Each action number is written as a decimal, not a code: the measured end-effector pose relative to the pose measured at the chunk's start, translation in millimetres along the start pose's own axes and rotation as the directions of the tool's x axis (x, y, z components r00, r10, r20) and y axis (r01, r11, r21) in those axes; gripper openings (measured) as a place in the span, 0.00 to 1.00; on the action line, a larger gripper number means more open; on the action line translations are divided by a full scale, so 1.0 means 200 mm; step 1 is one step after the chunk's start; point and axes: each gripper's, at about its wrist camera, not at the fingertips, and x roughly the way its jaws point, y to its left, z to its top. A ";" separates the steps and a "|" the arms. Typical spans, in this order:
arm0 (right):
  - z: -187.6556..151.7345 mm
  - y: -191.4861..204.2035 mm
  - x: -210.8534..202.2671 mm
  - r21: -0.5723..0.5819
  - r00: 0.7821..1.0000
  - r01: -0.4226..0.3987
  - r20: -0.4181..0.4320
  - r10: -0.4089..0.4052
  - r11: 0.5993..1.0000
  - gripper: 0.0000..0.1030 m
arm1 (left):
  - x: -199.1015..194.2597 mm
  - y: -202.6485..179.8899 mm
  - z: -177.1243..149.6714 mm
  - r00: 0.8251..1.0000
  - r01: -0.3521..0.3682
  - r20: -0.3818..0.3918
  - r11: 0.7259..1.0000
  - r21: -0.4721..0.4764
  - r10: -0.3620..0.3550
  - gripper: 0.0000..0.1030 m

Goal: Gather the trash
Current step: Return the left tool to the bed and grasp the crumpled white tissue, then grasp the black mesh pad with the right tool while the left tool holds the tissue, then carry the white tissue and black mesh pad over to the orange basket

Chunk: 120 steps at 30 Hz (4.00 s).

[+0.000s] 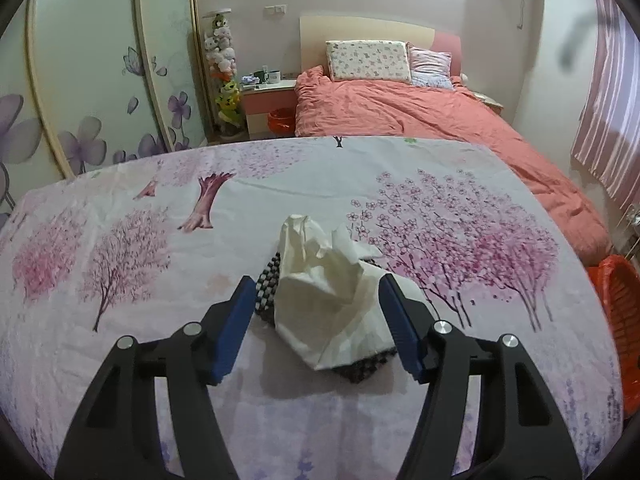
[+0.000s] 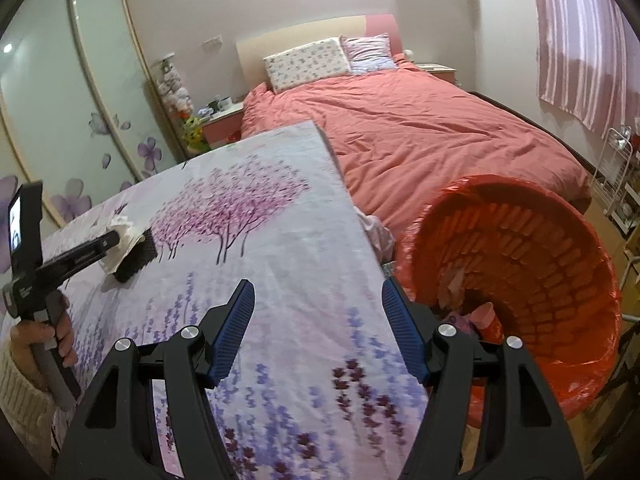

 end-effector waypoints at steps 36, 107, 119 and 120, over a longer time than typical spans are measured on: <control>-0.05 0.63 0.23 -0.139 0.983 -0.142 -0.138 0.122 0.980 0.64 | 0.03 0.78 -0.18 0.975 -0.191 -0.146 0.971 -0.145 0.170 0.38; -0.01 0.50 0.41 -0.144 0.990 -0.017 -0.142 -0.004 0.990 0.36 | 0.05 0.81 -0.19 0.977 -0.177 -0.149 0.971 -0.163 0.153 0.40; 0.04 0.40 0.23 -0.092 0.996 -0.056 -0.069 0.050 0.994 0.06 | -0.04 0.77 -0.20 0.993 -0.085 -0.098 0.984 -0.155 0.070 0.36; 0.05 0.39 0.19 -0.083 0.997 -0.061 -0.055 0.056 0.995 0.06 | -0.05 0.75 -0.20 0.994 -0.074 -0.090 0.986 -0.152 0.061 0.36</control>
